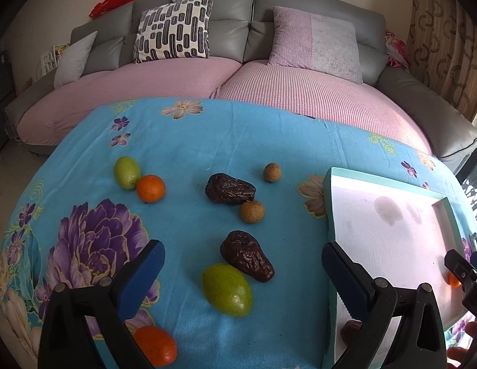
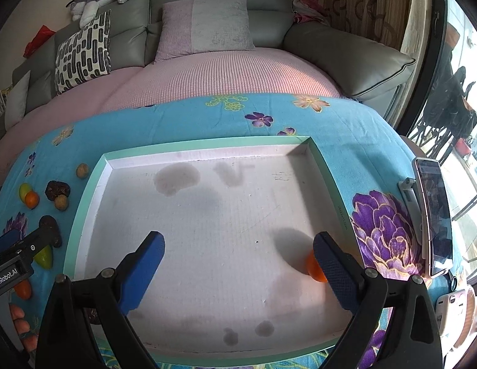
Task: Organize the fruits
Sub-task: 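Move both tools back over the fruits on the bed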
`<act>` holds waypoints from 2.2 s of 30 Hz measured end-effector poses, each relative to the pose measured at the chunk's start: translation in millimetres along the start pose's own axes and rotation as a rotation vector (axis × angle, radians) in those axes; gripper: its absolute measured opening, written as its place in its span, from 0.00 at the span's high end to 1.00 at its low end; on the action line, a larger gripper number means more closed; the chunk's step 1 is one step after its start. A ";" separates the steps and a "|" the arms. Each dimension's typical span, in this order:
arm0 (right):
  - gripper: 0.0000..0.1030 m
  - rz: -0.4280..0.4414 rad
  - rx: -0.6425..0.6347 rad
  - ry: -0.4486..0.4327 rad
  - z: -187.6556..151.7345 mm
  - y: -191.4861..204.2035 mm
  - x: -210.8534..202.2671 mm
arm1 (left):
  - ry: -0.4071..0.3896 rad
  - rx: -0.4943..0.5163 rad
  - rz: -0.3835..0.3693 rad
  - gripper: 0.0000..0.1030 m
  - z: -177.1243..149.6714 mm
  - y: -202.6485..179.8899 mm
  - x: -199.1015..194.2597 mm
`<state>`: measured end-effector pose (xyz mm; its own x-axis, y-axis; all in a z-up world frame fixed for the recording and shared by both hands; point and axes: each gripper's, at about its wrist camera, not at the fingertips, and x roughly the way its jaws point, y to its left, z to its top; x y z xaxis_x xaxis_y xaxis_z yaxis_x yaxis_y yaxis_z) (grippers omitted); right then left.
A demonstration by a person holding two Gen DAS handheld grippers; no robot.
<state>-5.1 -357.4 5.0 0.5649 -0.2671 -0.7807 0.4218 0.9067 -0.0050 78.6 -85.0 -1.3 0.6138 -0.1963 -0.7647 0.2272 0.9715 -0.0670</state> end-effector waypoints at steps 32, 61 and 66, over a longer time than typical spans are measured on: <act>0.05 0.033 -0.060 -0.045 6.3 40.7 7.2 | -0.084 -0.061 -0.034 0.00 16.1 79.1 -29.5; 0.05 0.185 -0.159 -0.077 5.4 122.2 4.5 | 0.004 -0.128 -0.085 0.00 0.2 123.0 -28.3; 0.05 0.251 -0.190 -0.111 7.0 141.1 -6.6 | 0.038 -0.103 -0.090 0.01 -11.2 121.5 -33.4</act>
<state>55.7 -229.9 13.8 0.7124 -0.0519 -0.6998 0.1255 0.9906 0.0544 77.2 41.1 8.9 0.5653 -0.2801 -0.7759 0.2000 0.9590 -0.2005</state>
